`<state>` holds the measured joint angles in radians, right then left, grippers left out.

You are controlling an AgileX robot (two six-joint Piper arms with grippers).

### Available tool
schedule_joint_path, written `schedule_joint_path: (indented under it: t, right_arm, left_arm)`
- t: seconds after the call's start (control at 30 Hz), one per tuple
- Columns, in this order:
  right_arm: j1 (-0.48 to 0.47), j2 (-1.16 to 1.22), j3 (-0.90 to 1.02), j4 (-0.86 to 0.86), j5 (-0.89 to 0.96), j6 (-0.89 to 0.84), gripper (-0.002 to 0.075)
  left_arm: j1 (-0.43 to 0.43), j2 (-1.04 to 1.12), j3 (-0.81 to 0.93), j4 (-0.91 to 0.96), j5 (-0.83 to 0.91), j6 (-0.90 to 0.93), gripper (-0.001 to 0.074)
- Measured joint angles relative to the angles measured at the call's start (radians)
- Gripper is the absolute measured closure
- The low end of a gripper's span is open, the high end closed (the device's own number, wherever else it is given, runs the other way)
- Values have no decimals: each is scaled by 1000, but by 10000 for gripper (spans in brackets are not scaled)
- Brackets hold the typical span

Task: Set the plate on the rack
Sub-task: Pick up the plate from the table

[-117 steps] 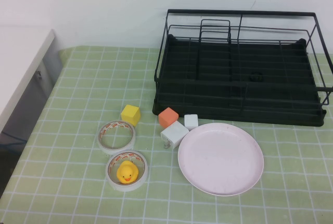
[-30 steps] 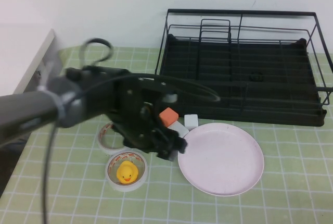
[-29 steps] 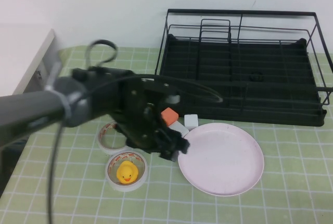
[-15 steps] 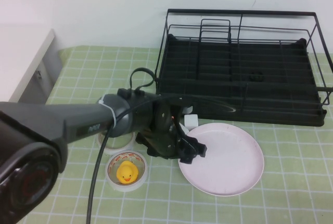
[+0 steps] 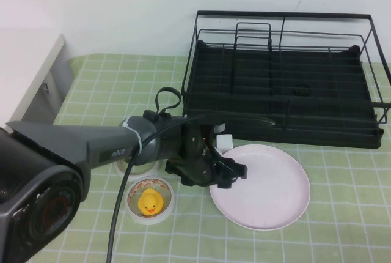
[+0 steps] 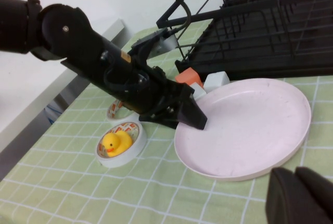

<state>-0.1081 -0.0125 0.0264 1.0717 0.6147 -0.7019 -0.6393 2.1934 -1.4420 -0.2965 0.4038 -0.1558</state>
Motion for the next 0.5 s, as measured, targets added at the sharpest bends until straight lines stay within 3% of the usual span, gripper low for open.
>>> schedule_joint_path:
  t: [0.13,0.3,0.5]
  right_arm:
    - [0,0,0,0,0,0,716]
    - [0,0,0,0,0,0,716]
    - [0,0,0,6,0,0,716]
  left_arm:
    - [2,7,-4,-6,2,0,433]
    - [10,9,-4,-6,16,0,673]
    - [18,-12,-6,-21,72,-4,722]
